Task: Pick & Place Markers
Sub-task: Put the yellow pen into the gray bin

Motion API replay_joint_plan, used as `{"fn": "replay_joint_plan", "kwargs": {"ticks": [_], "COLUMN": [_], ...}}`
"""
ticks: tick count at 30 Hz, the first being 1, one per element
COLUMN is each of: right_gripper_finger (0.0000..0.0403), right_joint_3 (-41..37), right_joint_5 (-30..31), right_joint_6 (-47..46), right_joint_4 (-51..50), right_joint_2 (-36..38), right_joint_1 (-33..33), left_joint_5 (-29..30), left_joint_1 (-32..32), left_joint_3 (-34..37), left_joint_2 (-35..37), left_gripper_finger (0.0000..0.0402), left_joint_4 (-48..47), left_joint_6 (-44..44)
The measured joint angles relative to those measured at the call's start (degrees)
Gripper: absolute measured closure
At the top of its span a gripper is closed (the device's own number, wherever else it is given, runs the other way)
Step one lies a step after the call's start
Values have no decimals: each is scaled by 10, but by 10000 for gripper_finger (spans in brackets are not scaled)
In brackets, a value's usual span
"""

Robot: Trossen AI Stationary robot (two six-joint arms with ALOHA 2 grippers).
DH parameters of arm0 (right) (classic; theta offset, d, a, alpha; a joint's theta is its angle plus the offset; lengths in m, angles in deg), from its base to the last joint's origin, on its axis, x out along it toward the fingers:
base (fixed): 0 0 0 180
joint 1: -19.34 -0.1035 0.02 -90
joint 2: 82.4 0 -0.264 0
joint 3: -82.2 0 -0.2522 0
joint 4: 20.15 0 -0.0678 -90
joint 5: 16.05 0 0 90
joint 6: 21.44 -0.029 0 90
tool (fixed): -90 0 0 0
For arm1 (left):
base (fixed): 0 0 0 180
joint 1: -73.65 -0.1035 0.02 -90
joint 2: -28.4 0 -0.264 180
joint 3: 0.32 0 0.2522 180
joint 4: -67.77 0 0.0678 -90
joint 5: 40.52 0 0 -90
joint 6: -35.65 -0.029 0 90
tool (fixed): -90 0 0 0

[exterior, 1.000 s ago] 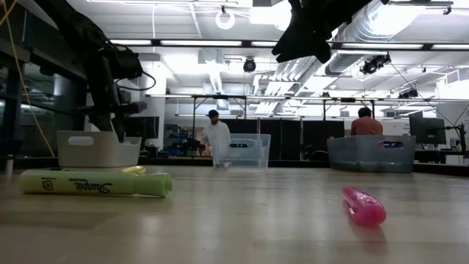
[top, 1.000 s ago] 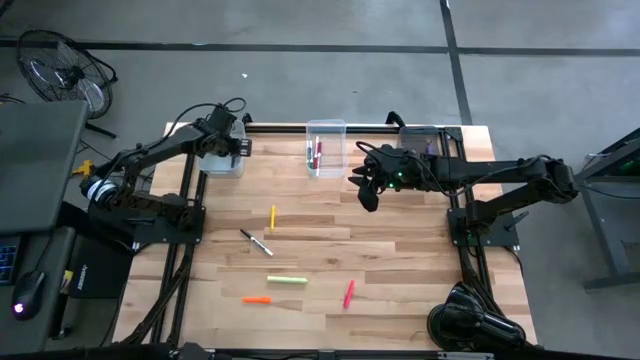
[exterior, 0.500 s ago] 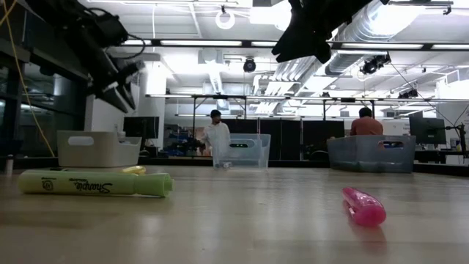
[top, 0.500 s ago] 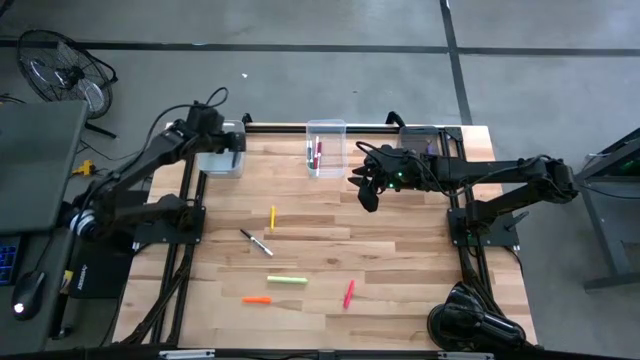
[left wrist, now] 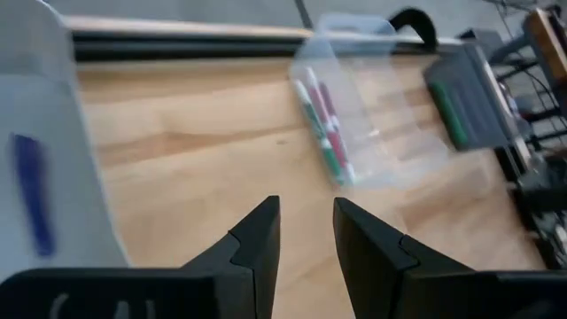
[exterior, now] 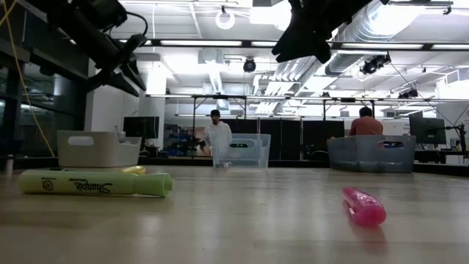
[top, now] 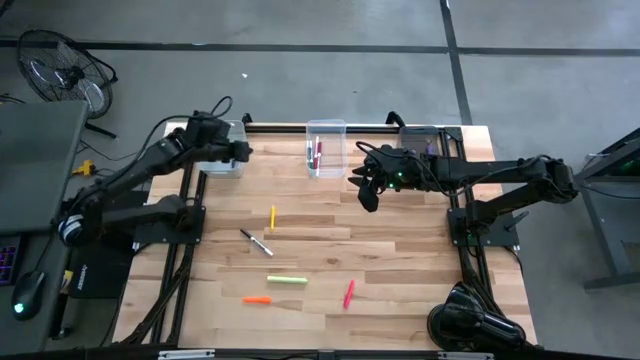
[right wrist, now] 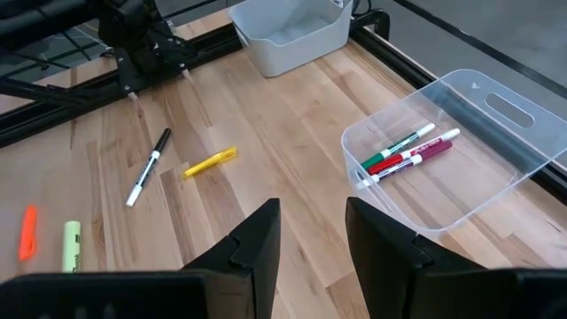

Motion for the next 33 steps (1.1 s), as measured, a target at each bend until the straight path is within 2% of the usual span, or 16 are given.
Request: {"fn": "replay_joint_plan", "kwargs": {"ticks": [6,14,17,26,33], "right_gripper_finger": [284,284,284,284,284], "right_joint_3": [0,0,0,0,0], "right_joint_5": [0,0,0,0,0], "right_joint_6": [0,1,1,1,1], "right_joint_4": [0,0,0,0,0], "right_joint_2": [0,0,0,0,0], "right_joint_1": [0,0,0,0,0], "left_joint_5": [25,115,132,151,122], "left_joint_1": [77,185,219,304,341], "left_joint_3": [0,0,0,0,0], "left_joint_2": [0,0,-9,-78,-156], "left_gripper_finger": [296,296,296,296,296], "left_joint_4": [-3,-42,-51,-57,-64], "left_joint_6": [35,85,107,168,204]}}
